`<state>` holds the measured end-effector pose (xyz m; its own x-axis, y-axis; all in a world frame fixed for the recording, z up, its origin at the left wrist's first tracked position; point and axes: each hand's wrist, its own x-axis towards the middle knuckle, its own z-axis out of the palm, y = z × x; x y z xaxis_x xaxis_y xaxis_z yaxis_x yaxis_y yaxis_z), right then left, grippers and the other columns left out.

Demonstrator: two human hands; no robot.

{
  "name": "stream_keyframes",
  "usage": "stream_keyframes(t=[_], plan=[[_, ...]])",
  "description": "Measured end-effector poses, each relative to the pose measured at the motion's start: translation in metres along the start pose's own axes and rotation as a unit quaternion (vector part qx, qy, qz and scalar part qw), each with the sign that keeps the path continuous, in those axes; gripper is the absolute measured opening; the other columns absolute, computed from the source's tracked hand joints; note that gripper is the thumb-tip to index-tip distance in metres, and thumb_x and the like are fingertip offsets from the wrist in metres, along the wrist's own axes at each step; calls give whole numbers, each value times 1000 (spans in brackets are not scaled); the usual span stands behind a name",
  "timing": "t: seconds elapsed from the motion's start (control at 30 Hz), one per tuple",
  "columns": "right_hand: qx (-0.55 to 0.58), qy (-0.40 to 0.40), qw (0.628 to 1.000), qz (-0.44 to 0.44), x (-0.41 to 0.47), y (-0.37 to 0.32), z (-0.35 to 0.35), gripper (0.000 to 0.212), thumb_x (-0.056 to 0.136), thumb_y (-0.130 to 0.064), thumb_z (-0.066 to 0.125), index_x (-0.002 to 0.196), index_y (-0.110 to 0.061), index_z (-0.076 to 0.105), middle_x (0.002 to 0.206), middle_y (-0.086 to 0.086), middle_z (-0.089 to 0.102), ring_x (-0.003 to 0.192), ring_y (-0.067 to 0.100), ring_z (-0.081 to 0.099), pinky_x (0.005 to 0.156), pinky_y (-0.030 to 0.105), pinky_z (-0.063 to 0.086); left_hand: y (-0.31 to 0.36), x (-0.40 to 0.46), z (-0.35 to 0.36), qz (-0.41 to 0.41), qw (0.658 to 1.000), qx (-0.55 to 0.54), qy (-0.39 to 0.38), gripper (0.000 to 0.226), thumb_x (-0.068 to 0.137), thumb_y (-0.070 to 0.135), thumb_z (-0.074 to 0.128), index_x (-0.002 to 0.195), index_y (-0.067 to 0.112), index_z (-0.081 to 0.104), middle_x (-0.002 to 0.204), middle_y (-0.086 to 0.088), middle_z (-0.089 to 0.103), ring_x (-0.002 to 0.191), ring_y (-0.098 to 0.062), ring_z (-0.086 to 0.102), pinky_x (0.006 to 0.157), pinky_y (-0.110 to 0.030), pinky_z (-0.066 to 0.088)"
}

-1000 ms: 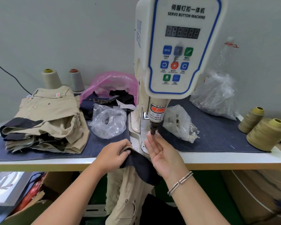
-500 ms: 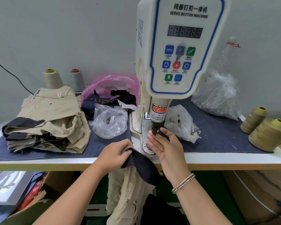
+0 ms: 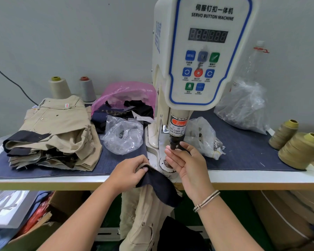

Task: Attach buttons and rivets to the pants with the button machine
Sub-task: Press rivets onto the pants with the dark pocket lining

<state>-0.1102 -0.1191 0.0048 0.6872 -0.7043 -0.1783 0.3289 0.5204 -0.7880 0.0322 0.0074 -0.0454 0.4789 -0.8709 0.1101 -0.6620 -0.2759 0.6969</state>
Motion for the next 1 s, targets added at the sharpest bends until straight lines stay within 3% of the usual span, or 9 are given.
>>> stream_keyframes(t=[0.3, 0.57, 1.0], plan=[[-58, -2, 998, -24, 0, 4, 1, 25, 90, 3, 54, 110, -12, 52, 89, 13, 74, 88, 23, 72, 67, 25, 58, -2, 0, 0, -3, 1000, 0, -2, 16, 90, 18, 56, 83, 31, 55, 75, 13, 61, 77, -11, 56, 79, -40, 47], [28, 10, 1000, 11, 3, 1, 1, 20, 91, 6, 52, 103, -9, 52, 84, 16, 74, 80, 23, 73, 60, 25, 57, -2, 0, 0, -3, 1000, -4, -1, 16, 90, 19, 55, 82, 33, 55, 77, 13, 63, 79, -11, 58, 79, -40, 48], [-3, 9, 1000, 7, 2, 1, 1, 19, 90, 4, 56, 104, -9, 53, 85, 14, 74, 82, 21, 73, 63, 24, 57, 0, 1, 0, -5, 1000, 2, 0, 14, 91, 17, 56, 85, 29, 57, 77, 14, 63, 79, -10, 57, 78, -37, 46]])
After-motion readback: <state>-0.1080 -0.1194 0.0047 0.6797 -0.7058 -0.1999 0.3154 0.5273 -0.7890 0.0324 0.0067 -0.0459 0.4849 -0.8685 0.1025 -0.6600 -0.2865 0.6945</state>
